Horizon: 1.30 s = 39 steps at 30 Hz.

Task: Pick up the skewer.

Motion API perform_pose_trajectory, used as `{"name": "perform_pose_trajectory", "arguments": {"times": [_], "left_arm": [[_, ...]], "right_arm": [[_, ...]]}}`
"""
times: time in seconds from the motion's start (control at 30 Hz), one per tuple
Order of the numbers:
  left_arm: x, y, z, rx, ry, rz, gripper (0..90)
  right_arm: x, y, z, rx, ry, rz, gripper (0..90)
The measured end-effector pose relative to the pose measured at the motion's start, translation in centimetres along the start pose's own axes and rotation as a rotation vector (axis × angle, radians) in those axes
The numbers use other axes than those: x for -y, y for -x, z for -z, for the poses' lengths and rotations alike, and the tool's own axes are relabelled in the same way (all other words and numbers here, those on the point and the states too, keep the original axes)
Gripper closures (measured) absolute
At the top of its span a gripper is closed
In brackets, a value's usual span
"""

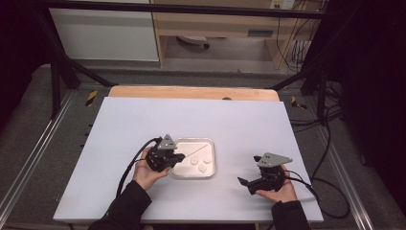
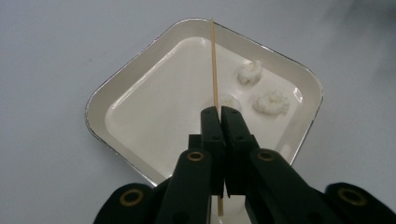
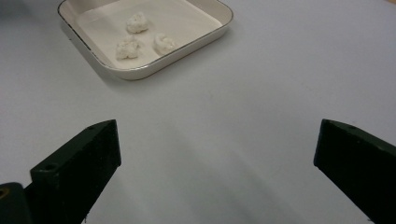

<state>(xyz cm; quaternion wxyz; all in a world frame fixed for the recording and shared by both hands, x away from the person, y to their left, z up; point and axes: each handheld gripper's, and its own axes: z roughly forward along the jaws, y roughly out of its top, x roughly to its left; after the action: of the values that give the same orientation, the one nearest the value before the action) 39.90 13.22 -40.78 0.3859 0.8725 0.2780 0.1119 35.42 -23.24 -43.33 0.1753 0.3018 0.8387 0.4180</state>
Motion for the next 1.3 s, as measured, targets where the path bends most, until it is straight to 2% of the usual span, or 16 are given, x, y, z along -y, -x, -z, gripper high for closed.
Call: {"name": "perform_pose_trajectory", "arguments": {"times": [0.07,0.1,0.13,0.4,0.83,1.13,1.17,1.2,1.3], "left_arm": [[-0.1,0.1,0.0,0.003,0.0,-0.002,88.8],[-0.1,0.2,0.0,0.004,-0.003,-0.006,88.8],[-0.2,0.3,-0.1,0.007,-0.003,-0.009,88.8],[-0.8,1.3,-0.4,0.027,-0.004,-0.03,88.9],[-2.6,3.6,-1.2,0.067,-0.021,-0.106,88.8],[-3.4,4.7,-1.8,0.087,-0.042,-0.141,88.9],[-3.5,4.8,-2.0,0.092,-0.042,-0.143,88.9],[-3.7,5.1,-2.1,0.097,-0.046,-0.152,88.8],[-4.0,5.4,-2.3,0.103,-0.05,-0.163,88.8]], "right_arm": [[-0.6,-0.6,-0.3,0.009,-0.012,0.043,1.4],[-0.6,-0.6,-0.3,0.009,-0.012,0.043,1.4],[-1.0,-1.0,-0.4,0.014,-0.016,0.072,1.6],[-1.8,-1.9,-0.9,0.032,-0.044,0.152,2.1],[-3.4,-3.2,-1.6,0.065,-0.083,0.304,5.6],[-4.0,-3.9,-1.9,0.081,-0.098,0.406,12.0],[-4.0,-3.9,-1.9,0.081,-0.098,0.406,12.0],[-4.0,-4.0,-2.0,0.084,-0.103,0.436,14.9],[-4.1,-4.2,-2.1,0.083,-0.113,0.476,18.6]]}}
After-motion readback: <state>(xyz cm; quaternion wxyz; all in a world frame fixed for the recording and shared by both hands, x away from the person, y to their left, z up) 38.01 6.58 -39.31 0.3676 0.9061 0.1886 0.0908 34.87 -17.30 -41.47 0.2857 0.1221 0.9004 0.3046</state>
